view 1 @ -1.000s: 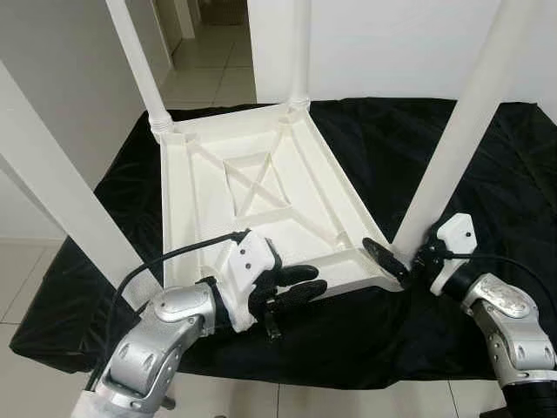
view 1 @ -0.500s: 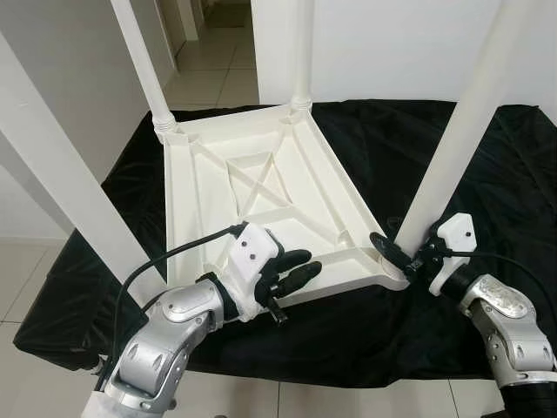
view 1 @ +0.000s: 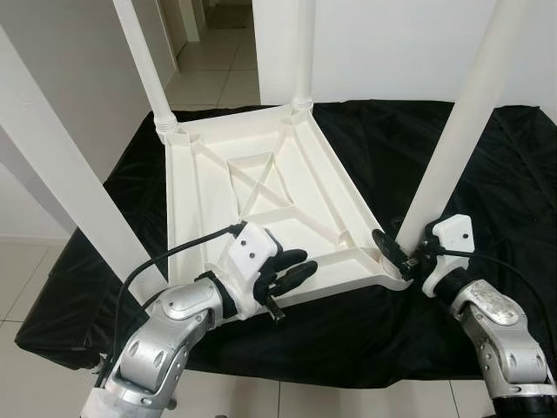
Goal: Building children table
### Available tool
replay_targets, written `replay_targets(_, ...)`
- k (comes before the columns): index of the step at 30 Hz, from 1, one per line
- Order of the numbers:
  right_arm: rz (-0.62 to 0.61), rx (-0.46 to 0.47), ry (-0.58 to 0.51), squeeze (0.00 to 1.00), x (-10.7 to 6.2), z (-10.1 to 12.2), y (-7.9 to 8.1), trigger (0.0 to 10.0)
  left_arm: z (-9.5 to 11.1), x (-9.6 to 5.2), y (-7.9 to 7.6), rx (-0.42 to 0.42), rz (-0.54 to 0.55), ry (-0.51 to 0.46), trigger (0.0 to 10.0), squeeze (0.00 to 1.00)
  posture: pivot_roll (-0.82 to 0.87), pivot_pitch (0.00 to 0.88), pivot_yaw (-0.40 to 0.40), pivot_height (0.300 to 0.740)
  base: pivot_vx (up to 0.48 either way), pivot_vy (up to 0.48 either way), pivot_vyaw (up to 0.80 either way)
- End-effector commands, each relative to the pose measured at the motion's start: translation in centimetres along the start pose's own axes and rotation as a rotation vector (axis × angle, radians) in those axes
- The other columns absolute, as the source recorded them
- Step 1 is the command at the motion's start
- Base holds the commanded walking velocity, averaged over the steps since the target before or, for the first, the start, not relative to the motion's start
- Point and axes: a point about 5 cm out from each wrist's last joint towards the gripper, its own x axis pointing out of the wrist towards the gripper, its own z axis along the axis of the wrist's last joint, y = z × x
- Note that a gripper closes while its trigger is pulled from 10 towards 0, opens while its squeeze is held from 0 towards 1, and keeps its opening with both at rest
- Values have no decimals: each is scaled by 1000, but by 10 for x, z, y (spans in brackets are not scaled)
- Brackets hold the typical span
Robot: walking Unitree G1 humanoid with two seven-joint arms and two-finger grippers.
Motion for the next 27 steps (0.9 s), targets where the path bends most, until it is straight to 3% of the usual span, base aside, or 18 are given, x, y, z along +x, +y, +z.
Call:
replay_targets(1,-94,27,80,0,-3,-13,0,4902,-2,1,-5,-13,-34,1,10000,0,-101,55,79,740,0,0,0)
replay_targets(2,-130,43,67,0,-3,-11,4,10000,-1,1,-8,-9,-57,-6,10000,0,-106,84,81,740,0,0,0)
replay_targets(7,-267,86,73,0,-2,-11,11,10000,-2,2,-10,11,-69,-2,10000,0,-104,56,75,740,0,0,0)
replay_targets(13,-441,60,88,0,-7,-10,14,10000,-4,2,-10,15,-62,-7,10000,0,-108,59,72,740,0,0,0)
replay_targets(14,-574,97,84,0,-11,-11,18,10000,-4,3,-10,19,-62,-9,10000,0,-108,59,72,740,0,0,0)
replay_targets(18,-672,133,95,0,-11,-12,33,10000,-3,3,-9,21,-58,-11,10000,0,-97,57,64,740,0,0,0)
replay_targets(24,-684,162,109,0,-1,-11,59,10000,-2,2,-5,32,-44,-12,10000,0,-87,54,68,740,0,0,0)
replay_targets(27,-683,167,96,0,1,-10,58,10000,-1,1,-4,36,-40,-13,10000,0,-87,61,72,740,0,0,0)
